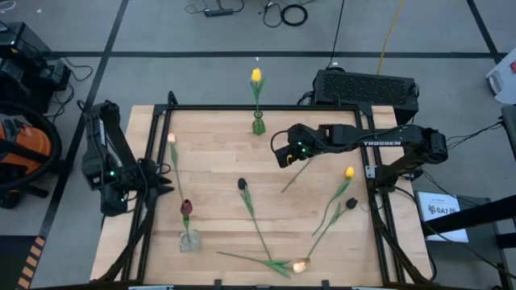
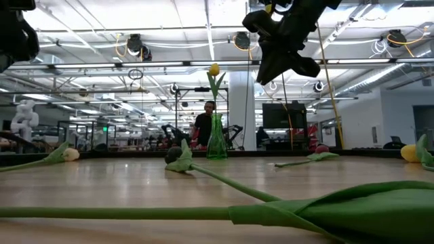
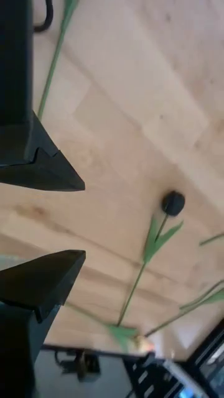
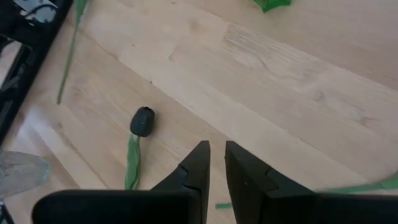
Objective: Sort flowers into vase by color
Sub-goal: Put the dark red flower into the transparent vase
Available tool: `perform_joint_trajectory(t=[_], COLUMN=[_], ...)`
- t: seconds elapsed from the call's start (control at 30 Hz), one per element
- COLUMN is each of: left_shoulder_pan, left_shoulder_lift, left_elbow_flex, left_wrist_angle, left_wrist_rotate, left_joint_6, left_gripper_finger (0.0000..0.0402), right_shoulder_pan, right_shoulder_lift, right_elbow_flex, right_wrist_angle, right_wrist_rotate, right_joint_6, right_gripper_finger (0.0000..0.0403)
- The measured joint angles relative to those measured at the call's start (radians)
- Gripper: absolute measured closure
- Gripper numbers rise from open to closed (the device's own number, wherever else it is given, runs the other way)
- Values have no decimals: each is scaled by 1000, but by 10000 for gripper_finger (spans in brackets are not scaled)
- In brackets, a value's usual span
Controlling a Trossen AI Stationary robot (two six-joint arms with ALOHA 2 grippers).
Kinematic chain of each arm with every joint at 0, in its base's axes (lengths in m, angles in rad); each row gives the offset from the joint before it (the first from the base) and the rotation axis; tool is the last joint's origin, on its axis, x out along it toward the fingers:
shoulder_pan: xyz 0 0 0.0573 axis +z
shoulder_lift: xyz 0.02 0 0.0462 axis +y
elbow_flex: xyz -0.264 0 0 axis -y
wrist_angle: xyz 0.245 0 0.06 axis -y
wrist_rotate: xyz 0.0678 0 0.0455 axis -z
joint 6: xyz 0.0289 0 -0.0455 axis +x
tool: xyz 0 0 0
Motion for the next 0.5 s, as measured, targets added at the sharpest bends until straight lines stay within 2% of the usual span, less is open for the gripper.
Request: perform_joint_trajectory(t=[0.2, 0.5], left_shoulder_pan=[21, 21], left_shoulder_lift=[-1, -1], left_elbow_flex=[0, 0], left_wrist_angle=[-2, -2], left_wrist_rotate=[5, 92], left_joint_6=[0, 0], left_gripper_finger=[230, 230], right_shoulder_pan=[0, 0], right_shoulder_lift=[0, 0], right_elbow_flex=[0, 0], right_wrist_angle=[30, 33], right_wrist_rotate=[3, 3], right_joint_6=[0, 8], right_gripper_finger=[360, 360])
